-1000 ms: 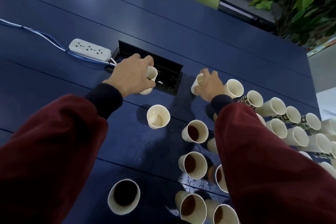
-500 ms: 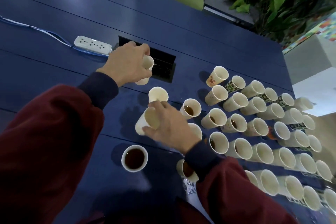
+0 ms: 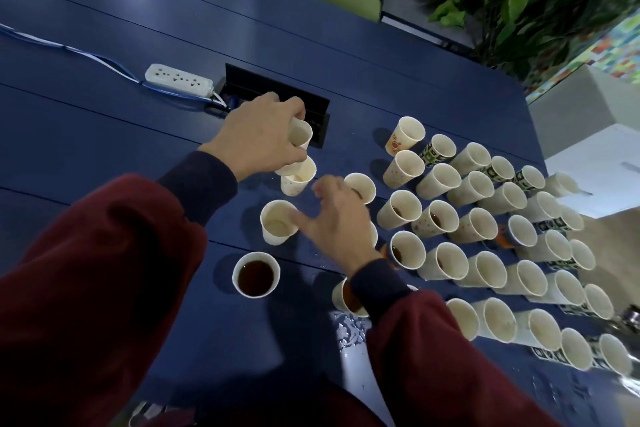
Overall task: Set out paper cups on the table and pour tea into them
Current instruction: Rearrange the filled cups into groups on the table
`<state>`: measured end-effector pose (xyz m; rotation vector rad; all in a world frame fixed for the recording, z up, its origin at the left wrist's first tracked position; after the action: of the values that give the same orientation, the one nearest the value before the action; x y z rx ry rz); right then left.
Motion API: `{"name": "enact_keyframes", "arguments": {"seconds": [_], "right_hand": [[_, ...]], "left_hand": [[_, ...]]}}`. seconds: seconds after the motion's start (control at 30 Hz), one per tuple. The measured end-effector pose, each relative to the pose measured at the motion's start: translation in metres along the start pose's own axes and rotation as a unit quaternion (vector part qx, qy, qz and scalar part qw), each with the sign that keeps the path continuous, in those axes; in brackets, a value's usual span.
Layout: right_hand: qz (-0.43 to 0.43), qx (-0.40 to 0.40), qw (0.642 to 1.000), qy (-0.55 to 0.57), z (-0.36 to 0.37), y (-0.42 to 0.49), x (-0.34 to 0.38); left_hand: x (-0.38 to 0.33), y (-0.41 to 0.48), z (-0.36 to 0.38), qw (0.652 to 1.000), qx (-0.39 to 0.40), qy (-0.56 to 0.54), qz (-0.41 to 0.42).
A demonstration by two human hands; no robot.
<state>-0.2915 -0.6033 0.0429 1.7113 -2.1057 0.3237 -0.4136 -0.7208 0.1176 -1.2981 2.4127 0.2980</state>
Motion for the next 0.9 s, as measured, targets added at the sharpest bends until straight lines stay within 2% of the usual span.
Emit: {"name": "enact_keyframes", "arguments": {"seconds": [0.07,0.2,0.33,0.47,0.57,0.67,0.77,0.9], "right_hand": [[0.015,-0.051,0.996,0.068,-0.022,0.006,-0.011],[0.04,-0.039,0.985,0.162,-0.037,0.024,-0.026],[0.02,-0.048,0.975,0.216,-0.053,0.031,-0.046],[0.027,-0.055,0.979,0.192,-0.071,0.046,-0.064],[0.034,-0.041,0.984,0.173,-0.08,0.066,-0.08],[0.03,-0.051,0.989,0.134,-0.08,0.091,-0.096],[0.058,-0.012,0.991,0.116,-0.068,0.116,-0.115],[0.084,0.035,0.991,0.102,-0.044,0.143,-0.138]], "left_hand": [[-0.015,0.001,0.004,1.0,0.009,-0.003,0.011],[-0.049,0.005,0.014,0.999,0.023,-0.008,0.044],[-0.083,0.018,0.026,0.997,0.038,-0.022,0.066],[-0.101,0.04,0.033,0.996,0.038,-0.044,0.074],[-0.101,0.059,0.04,0.989,0.051,-0.123,0.062],[-0.091,0.074,0.043,0.979,0.026,-0.201,0.032],[-0.065,0.084,0.049,0.983,0.009,-0.184,-0.012],[-0.016,0.086,0.073,0.993,0.041,-0.08,-0.072]]}}
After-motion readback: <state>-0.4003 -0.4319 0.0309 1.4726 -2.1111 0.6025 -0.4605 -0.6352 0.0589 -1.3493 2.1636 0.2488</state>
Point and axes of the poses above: each hand's wrist, its own y-axis towards the middle knuckle, its own z-axis out of the palm, x = y × z, the point moved 5 cm from there along y, towards the middle knuckle, and after that the axes turned 1 degree about x, right-handed, at the moved point
